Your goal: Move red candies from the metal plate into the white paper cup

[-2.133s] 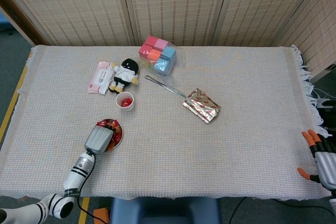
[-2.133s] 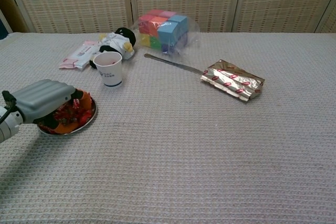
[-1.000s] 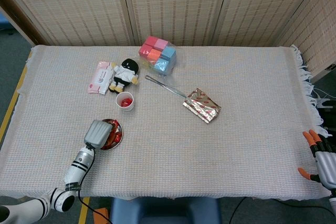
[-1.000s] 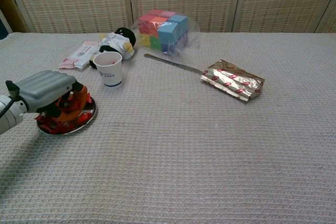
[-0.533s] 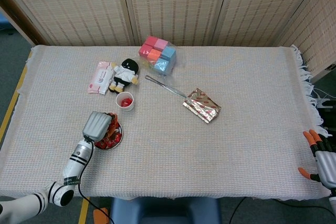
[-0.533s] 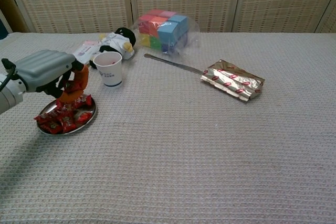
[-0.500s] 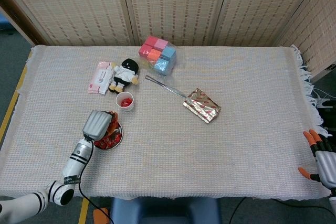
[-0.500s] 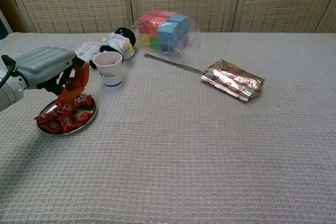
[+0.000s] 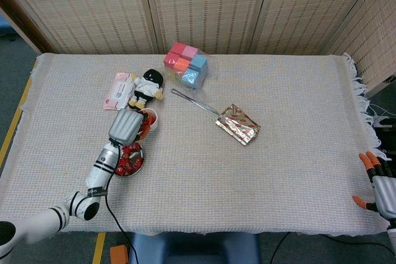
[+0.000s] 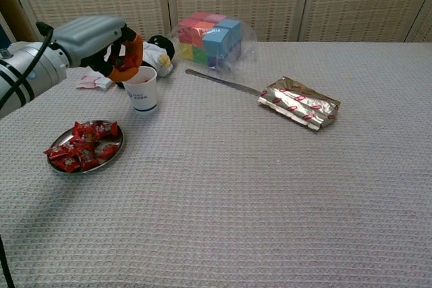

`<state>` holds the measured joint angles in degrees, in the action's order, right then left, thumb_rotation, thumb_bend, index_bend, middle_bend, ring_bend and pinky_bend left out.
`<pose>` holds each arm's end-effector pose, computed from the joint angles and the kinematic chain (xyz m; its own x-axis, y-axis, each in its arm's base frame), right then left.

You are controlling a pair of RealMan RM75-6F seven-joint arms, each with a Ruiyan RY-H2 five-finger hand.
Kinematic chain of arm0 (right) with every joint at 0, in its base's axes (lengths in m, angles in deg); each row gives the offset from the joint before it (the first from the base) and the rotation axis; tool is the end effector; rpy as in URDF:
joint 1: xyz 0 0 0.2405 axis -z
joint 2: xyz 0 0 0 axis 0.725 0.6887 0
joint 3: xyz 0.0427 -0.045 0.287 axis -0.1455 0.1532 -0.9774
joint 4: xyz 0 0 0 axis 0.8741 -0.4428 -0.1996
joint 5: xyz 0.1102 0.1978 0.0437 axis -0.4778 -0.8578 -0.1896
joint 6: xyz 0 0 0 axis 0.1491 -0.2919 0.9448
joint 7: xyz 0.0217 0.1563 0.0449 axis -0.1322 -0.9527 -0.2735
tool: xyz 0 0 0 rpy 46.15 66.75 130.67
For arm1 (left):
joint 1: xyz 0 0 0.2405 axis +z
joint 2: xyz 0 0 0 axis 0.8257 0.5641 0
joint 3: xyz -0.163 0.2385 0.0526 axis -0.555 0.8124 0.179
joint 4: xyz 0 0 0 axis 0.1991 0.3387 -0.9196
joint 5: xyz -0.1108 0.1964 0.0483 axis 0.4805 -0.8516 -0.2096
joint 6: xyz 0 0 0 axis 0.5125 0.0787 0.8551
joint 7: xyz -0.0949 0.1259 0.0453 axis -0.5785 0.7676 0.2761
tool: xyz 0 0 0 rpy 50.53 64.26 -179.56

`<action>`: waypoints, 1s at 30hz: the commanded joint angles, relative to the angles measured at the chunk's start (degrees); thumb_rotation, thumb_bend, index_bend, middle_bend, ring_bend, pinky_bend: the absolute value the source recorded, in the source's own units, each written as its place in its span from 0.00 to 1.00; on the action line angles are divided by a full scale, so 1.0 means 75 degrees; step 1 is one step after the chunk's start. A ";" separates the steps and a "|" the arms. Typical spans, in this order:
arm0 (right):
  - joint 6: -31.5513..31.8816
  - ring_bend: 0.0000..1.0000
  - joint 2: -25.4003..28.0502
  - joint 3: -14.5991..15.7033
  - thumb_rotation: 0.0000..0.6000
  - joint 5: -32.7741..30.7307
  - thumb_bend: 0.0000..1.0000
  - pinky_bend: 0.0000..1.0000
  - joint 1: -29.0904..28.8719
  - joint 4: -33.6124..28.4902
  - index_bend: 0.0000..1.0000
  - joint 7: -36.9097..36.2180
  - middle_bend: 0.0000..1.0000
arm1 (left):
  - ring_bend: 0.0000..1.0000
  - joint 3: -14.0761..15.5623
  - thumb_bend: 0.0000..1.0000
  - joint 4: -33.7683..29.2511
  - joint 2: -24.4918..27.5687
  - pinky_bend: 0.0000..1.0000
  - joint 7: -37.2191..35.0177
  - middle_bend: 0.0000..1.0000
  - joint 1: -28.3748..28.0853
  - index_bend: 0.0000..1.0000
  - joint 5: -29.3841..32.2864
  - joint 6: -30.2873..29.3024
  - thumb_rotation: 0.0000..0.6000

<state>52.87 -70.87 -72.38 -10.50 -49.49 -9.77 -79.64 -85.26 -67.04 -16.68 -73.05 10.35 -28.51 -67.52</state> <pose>-0.4066 -0.1819 0.1740 0.4750 -0.2310 0.8491 -0.8340 0.1895 0.5181 -0.1653 0.4585 -0.0248 0.4731 -0.0355 0.8803 0.8000 -0.4013 -0.4461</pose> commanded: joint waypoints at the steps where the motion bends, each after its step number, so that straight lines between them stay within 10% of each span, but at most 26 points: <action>1: -0.0001 0.00 -0.0002 -0.0018 1.00 -0.0042 0.09 0.16 -0.0001 0.0002 0.00 0.0012 0.00 | 0.65 -0.0158 0.66 0.0621 -0.0394 1.00 -0.0285 0.73 -0.0461 0.73 0.0006 0.0267 1.00; 14: -0.0043 0.00 0.0010 -0.0071 1.00 -0.0212 0.09 0.16 -0.0004 0.0050 0.00 -0.0006 0.00 | 0.57 0.0078 0.65 0.2555 -0.1267 0.92 -0.1086 0.71 -0.1012 0.72 -0.0143 0.0458 1.00; 20: -0.0095 0.00 0.0011 -0.0067 1.00 -0.0237 0.09 0.16 -0.0024 0.0040 0.00 0.0009 0.00 | 0.53 0.0230 0.61 0.3153 -0.1477 0.64 -0.1308 0.66 -0.1130 0.67 -0.0187 0.0596 1.00; 30: -0.0128 0.00 0.0009 -0.0068 1.00 -0.0287 0.09 0.17 -0.0039 0.0015 0.00 0.0061 0.00 | 0.36 0.0406 0.51 0.3549 -0.1528 0.50 -0.1748 0.45 -0.1171 0.48 -0.0313 0.0484 1.00</action>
<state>51.90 -70.80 -72.89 -12.64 -49.78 -9.66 -79.19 -82.33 -40.55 -28.19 -86.04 1.59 -30.75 -63.81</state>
